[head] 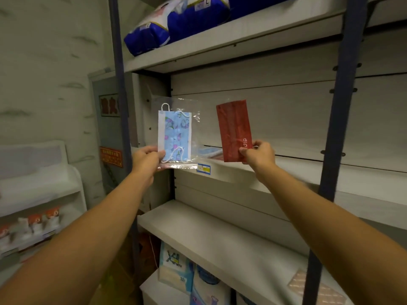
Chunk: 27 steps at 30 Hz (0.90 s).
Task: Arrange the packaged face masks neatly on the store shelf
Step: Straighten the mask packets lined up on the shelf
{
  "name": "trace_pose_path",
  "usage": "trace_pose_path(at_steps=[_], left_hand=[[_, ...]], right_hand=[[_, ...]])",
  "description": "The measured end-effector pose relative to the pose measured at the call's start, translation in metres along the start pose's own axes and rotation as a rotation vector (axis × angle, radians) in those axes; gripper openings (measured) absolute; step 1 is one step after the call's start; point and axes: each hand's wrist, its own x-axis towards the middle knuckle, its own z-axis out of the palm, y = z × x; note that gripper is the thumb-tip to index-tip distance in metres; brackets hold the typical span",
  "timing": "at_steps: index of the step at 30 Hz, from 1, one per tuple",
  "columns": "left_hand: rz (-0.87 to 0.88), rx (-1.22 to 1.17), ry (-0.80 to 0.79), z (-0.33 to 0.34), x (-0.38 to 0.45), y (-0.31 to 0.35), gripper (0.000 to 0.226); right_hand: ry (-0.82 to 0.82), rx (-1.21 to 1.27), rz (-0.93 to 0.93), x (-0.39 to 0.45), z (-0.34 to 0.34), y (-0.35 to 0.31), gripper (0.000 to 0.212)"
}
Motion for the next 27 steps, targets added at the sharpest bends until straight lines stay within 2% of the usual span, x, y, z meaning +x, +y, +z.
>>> trace_pose_path(at_steps=[12,17,27], left_hand=[[-0.023,-0.032,-0.094,0.051,0.132,-0.028,0.013],[-0.054,-0.064,-0.122,0.075,0.172,-0.041,0.018],[-0.095,-0.121,-0.257,0.122,0.229,-0.075,0.012]], right_hand=[[0.046,0.021,0.002,0.117,0.076,0.021,0.018],[0.099,0.095,0.054,0.147,0.092,0.037,0.025],[0.184,0.139,0.063,0.177,0.114,0.046,0.019]])
